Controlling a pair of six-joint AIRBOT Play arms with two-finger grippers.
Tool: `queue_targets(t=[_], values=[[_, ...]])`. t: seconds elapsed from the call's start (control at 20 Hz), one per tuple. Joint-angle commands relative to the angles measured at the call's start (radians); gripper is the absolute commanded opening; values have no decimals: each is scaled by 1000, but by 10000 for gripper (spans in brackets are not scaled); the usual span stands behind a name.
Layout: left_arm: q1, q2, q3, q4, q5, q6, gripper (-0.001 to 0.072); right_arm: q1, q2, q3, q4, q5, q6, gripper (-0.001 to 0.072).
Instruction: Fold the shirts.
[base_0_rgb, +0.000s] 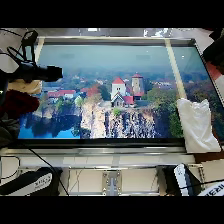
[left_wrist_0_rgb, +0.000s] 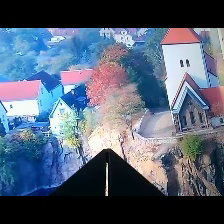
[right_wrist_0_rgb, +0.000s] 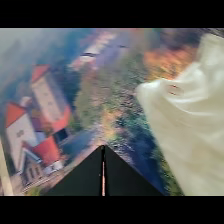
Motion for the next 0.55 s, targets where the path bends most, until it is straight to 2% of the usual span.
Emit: queue_targets(t=[0.0, 0.2, 0.5], values=[[0, 0, 0, 0, 0, 0, 10, 264, 37, 40, 145, -74, -72, 17], [0, 0, 0, 1, 0, 0, 11, 523, -35, 40, 37, -97, -71, 17], [0, 0, 0, 0, 1, 0, 11, 663, -95, 40, 36, -96, -65, 17]])
